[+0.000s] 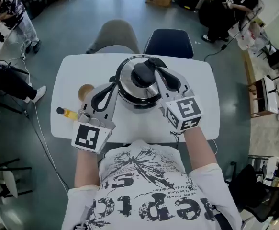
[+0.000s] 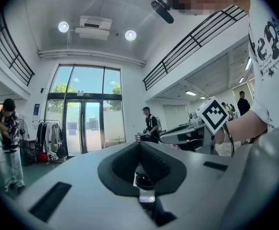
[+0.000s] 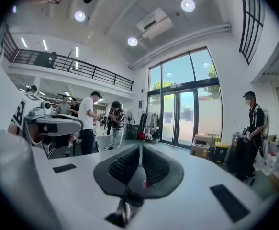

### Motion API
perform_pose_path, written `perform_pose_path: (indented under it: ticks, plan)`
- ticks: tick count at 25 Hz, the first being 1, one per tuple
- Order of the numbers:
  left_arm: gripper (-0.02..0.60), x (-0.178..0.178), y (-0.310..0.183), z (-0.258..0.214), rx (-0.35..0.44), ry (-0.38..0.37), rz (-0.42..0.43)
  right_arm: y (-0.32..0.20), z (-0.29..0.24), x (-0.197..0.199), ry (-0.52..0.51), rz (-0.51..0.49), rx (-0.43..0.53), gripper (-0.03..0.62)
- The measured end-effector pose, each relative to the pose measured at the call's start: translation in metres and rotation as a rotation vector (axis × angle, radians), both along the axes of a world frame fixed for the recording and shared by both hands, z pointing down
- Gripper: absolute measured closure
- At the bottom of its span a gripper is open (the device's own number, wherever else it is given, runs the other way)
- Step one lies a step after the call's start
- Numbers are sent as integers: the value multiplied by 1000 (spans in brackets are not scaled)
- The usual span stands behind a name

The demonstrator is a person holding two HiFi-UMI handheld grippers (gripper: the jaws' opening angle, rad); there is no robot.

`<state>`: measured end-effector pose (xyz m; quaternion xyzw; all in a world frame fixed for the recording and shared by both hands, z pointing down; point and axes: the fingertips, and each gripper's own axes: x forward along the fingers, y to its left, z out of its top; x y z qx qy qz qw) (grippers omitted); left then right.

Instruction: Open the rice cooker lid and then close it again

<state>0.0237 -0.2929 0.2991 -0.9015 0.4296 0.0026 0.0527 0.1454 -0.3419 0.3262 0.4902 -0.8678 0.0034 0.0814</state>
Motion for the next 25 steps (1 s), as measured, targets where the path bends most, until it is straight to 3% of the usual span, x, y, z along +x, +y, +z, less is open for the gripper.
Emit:
perform_pose_path:
  ticks: [4, 10, 14, 25]
  plan:
    - [568, -2, -1, -2, -4, 14, -22, 19, -1, 11, -31, -18, 70, 580]
    - [568, 0, 1, 10, -35, -49, -25, 35, 5, 22, -69, -48, 86, 580]
    - [568, 2, 1, 13, -48, -52, -31, 42, 2, 21, -59, -94, 94, 580]
    - [568, 5, 8, 14, -57, -81, -29, 50, 0, 30, -88, -53, 88, 582]
